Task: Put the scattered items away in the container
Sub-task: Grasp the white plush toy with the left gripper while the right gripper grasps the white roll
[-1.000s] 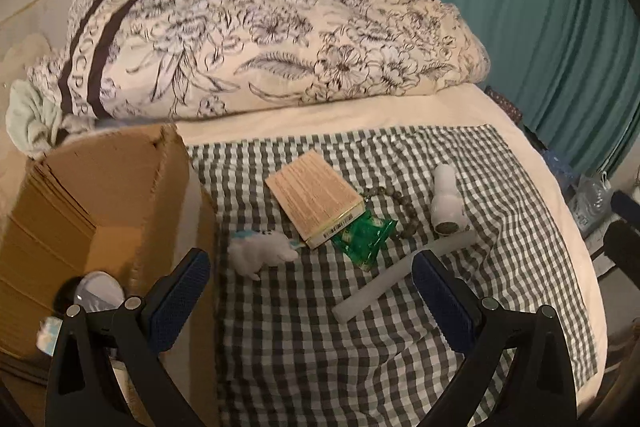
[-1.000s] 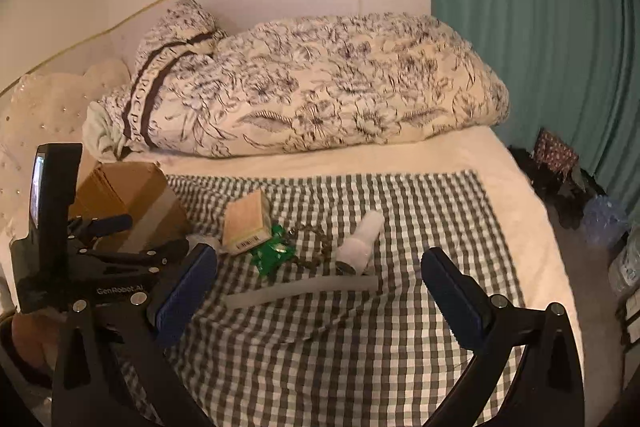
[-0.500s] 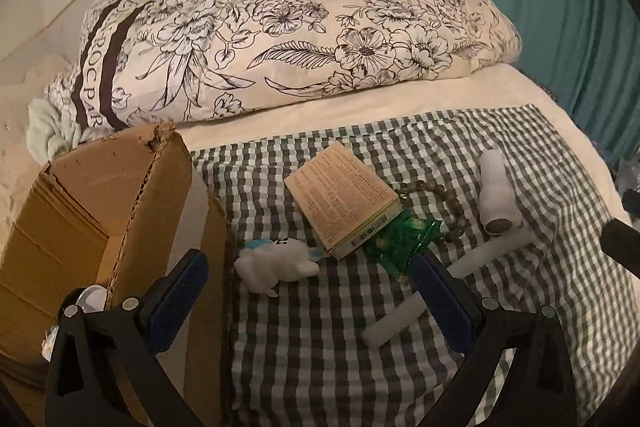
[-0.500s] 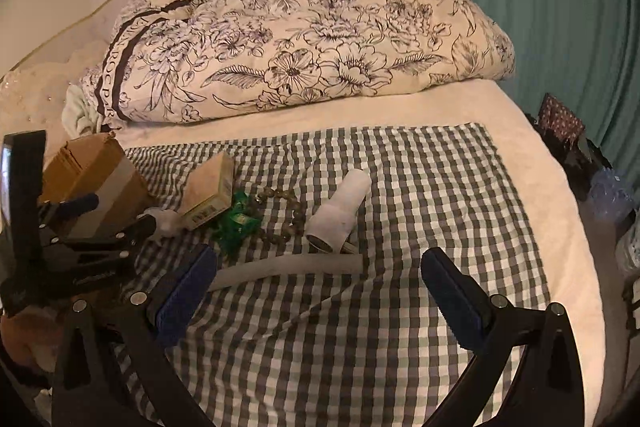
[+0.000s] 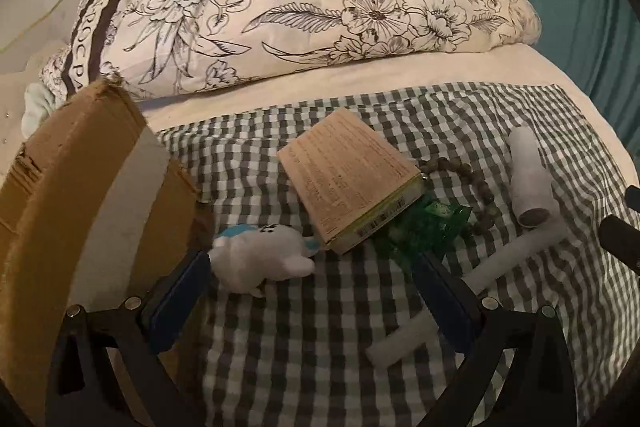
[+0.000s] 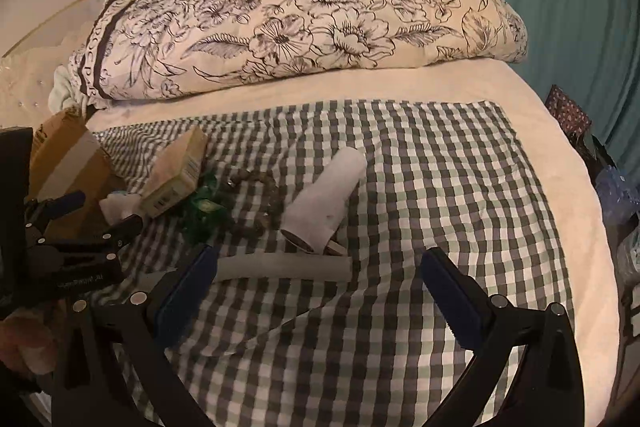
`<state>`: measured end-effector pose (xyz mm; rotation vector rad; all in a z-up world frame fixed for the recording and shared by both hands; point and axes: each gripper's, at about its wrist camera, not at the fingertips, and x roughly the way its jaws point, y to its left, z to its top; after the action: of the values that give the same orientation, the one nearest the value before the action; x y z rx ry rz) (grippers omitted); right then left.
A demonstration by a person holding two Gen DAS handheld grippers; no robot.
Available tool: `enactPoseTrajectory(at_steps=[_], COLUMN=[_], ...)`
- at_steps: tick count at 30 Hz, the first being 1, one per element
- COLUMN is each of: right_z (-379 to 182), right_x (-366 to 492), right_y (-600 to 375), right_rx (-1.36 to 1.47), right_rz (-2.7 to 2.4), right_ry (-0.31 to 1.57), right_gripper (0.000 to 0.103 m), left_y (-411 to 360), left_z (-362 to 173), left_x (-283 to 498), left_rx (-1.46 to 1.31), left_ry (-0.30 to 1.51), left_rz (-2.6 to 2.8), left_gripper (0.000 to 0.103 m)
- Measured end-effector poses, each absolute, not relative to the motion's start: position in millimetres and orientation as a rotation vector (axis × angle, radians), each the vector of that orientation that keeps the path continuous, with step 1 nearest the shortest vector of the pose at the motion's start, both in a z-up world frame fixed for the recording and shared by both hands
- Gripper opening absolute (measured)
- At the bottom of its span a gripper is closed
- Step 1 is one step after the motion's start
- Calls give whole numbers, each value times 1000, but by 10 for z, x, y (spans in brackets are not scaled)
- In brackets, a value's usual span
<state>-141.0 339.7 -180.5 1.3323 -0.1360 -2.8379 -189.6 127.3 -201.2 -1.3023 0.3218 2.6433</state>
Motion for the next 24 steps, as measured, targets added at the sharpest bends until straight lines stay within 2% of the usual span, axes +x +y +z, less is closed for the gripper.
enactPoseTrajectory(at_steps=[5, 10, 11, 13, 14, 16, 18, 24], right_z=[-1932, -1978, -1983, -2005, -2025, -2063, -2097, -2170], right_x=[-1529, -1636, -1661, -1708, -1731, -1771, -1806, -1885], right_y=[3386, 3387, 3387, 3386, 3385, 3374, 3354, 3301], right_rx=[1350, 1331, 1326, 1321, 1322, 1327, 1328, 1329], right_rz=[-2823, -2822, -2822, -2821, -2819, -2810, -2801, -2786], right_ry=[-88, -71, -68, -62, -61, -64, -67, -33], right_gripper=[103, 103, 103, 103, 103, 103, 103, 103], left_y=[1257, 1287, 1283, 1265, 1255, 1250, 1273, 1372], left_z=[-2136, -2217, -2216, -2194, -2184, -2165, -2140, -2143], left_x=[-2033, -2118, -2126, -2140, -2146, -2131, -2091, -1970], left_rx=[-1346, -1329, -1315, -1291, -1288, -1280, -1255, -1250], left_ry=[281, 324, 328, 340, 346, 373, 400, 437], left_rz=[2643, 2663, 2670, 2685, 2689, 2697, 2686, 2629], left_gripper=[103, 100, 97, 83, 79, 61, 50, 50])
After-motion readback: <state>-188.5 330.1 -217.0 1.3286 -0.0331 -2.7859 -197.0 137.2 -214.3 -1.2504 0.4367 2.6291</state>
